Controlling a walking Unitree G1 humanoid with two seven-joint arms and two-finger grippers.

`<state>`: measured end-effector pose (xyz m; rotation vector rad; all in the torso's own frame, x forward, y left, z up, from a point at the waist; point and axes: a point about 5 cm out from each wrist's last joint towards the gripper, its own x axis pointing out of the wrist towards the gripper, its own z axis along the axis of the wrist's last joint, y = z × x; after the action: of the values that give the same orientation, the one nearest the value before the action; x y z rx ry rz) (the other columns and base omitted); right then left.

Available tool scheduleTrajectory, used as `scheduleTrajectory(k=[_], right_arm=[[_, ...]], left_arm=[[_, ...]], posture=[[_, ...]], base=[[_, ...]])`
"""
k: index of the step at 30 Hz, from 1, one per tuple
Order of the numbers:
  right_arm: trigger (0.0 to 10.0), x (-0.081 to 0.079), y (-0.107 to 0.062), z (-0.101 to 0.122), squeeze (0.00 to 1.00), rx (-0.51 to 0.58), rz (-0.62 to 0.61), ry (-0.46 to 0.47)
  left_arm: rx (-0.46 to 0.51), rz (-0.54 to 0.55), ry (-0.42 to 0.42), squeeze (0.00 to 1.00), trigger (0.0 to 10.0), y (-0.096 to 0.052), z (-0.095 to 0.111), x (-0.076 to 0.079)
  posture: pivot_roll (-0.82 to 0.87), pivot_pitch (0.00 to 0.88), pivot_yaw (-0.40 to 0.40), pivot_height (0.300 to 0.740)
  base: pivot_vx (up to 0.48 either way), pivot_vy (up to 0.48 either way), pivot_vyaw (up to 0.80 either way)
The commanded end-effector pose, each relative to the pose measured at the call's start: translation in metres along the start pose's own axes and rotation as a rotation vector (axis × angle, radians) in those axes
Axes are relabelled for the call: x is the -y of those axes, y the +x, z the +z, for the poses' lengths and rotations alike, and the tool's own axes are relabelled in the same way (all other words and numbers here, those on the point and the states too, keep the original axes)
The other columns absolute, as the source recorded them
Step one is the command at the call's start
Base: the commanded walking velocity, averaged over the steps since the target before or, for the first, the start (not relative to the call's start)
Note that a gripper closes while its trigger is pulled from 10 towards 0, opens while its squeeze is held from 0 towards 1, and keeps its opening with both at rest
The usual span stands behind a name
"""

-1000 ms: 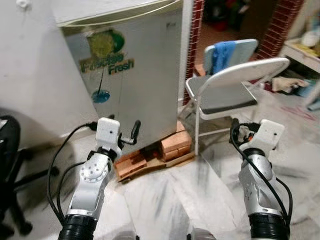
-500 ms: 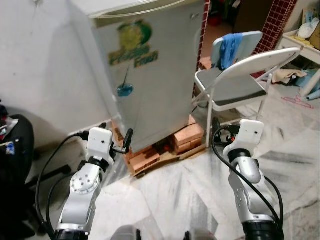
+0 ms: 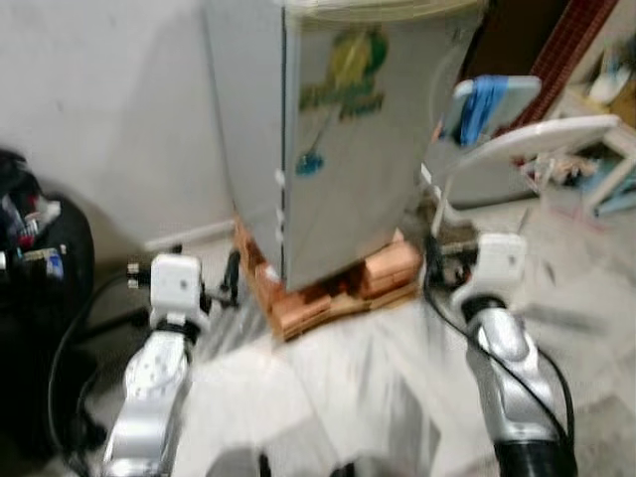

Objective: Restocking fridge

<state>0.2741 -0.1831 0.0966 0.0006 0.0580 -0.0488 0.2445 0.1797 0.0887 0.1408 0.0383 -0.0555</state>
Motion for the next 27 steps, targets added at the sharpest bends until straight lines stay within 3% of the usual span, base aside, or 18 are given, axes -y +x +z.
scheduleTrajectory(k=[1,8,16,20,27], right_arm=[[10.0,0.004,-0.001,0.003,0.0,0.014,-0.017,0.006],[10.0,-0.003,-0.006,0.005,0.0,0.033,-0.015,0.019],[10.0,-0.002,-0.006,0.007,0.0,0.035,-0.026,0.039],[10.0,-0.005,-0.003,0.011,0.0,0.051,-0.029,0.049],[10.0,-0.01,-0.002,0.009,0.0,0.043,-0.021,0.059]], left_arm=[[-0.008,-0.03,-0.007,0.0,10.0,-0.003,0.0,0.003],[-0.006,-0.047,0.022,0.0,10.0,-0.001,0.001,-0.003],[-0.01,-0.039,0.0,0.0,10.0,0.001,0.004,-0.006],[0.001,-0.059,0.062,0.0,10.0,0.003,0.006,-0.006],[0.012,-0.071,0.041,0.0,10.0,0.005,0.01,-0.004]], posture=[[-0.01,0.016,-0.048,0.74],[-0.02,0.023,-0.031,0.74],[-0.02,0.036,-0.008,0.74],[-0.02,0.038,-0.001,0.74],[0.0,0.042,-0.007,0.74]], base=[[0.0,0.0,0.0],[0.0,0.395,0.0],[0.0,0.422,0.0],[0.36,0.257,0.0],[0.461,0.0,-0.76]])
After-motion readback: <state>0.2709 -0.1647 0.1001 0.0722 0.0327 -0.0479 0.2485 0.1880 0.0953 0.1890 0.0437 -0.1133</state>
